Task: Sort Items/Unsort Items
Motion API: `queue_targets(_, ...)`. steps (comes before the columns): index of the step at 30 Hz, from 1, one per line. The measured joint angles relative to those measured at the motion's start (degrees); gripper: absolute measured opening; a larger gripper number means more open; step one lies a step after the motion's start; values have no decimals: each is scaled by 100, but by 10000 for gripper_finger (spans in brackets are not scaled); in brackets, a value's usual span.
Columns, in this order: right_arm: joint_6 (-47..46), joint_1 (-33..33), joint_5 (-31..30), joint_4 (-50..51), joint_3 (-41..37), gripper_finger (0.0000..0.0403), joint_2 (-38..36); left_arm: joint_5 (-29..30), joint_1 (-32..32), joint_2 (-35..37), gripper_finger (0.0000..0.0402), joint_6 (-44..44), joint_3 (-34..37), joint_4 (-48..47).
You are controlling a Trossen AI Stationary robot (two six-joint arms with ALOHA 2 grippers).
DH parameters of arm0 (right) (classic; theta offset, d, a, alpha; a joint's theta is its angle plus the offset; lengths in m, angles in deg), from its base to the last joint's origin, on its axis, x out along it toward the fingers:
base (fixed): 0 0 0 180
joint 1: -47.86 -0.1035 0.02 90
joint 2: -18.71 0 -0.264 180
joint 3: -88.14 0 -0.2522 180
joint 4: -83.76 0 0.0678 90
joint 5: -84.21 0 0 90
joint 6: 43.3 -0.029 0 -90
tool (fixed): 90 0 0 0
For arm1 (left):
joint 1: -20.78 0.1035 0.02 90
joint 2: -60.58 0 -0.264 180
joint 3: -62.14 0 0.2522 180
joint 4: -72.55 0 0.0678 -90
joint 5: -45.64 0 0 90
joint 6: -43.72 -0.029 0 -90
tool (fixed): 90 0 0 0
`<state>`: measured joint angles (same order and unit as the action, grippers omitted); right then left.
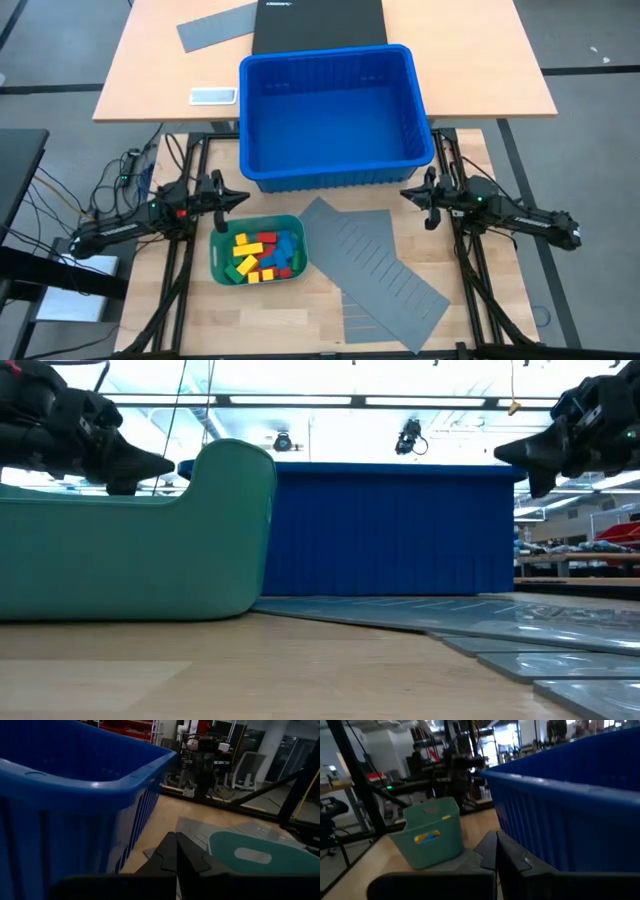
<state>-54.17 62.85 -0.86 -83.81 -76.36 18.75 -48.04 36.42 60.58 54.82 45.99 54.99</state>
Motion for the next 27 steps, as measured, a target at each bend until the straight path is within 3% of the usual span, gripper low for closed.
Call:
queue_targets(7,2,2,-15,300,0,0,22,100,0,-151,4,-43,0,-24)
queue_targets(14,89,2,9,305,1,13,60,103,0,-646,5,872,0,-27)
queue_targets(27,95,2,24,297,0,12,58,-324,-2,-781,6,30,15,572)
